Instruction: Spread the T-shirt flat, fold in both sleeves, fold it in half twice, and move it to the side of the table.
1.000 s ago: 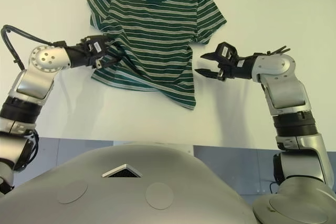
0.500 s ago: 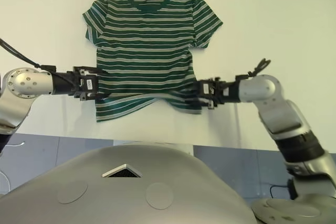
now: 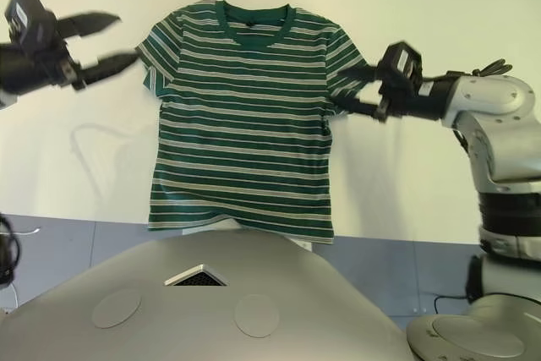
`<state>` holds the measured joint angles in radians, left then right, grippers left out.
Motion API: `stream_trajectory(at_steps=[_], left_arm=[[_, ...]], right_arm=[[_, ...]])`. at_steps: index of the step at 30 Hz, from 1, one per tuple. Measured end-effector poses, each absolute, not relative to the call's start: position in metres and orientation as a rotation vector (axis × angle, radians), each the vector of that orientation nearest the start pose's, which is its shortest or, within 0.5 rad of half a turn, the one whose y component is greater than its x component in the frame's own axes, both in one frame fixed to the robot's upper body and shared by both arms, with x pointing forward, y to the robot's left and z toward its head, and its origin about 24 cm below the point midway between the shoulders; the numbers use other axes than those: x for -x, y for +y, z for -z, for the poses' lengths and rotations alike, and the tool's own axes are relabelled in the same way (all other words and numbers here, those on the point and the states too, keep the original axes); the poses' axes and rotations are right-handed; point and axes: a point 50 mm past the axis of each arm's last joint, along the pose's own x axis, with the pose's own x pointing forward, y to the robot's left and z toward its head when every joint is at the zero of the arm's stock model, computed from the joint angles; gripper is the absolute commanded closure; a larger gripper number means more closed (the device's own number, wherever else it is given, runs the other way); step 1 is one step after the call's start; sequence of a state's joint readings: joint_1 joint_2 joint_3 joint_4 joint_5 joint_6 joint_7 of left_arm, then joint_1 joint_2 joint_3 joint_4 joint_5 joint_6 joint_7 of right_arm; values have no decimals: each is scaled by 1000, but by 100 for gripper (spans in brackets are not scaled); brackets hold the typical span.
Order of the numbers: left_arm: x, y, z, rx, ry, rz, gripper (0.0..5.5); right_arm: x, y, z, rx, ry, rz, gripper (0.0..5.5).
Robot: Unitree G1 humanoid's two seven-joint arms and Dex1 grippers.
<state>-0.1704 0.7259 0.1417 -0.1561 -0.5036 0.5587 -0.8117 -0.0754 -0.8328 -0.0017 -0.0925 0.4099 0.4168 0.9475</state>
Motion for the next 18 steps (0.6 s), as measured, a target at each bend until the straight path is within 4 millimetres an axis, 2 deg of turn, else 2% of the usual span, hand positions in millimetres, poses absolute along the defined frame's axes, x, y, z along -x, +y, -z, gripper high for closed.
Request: stream_trajectory(at_steps=[1, 2, 4, 8, 13, 18], left_arm=[[-273, 250, -115, -31, 300, 613, 221], [-277, 255, -101, 2, 342, 546, 221], [-280, 262, -79, 55, 418, 469, 221], [-279, 260, -41, 143, 540, 434, 296], [-292, 256, -32, 103, 538, 444, 379], [-296, 252, -28, 69, 519, 476, 466]], right_arm=[[-249, -248, -85, 217, 430, -781, 304], [-251, -248, -79, 173, 422, -726, 304], [-253, -249, -72, 129, 418, -649, 304], [-256, -253, -60, 70, 425, -545, 304], [-257, -248, -56, 51, 419, -537, 304], [-257, -251, -46, 50, 442, -467, 304]])
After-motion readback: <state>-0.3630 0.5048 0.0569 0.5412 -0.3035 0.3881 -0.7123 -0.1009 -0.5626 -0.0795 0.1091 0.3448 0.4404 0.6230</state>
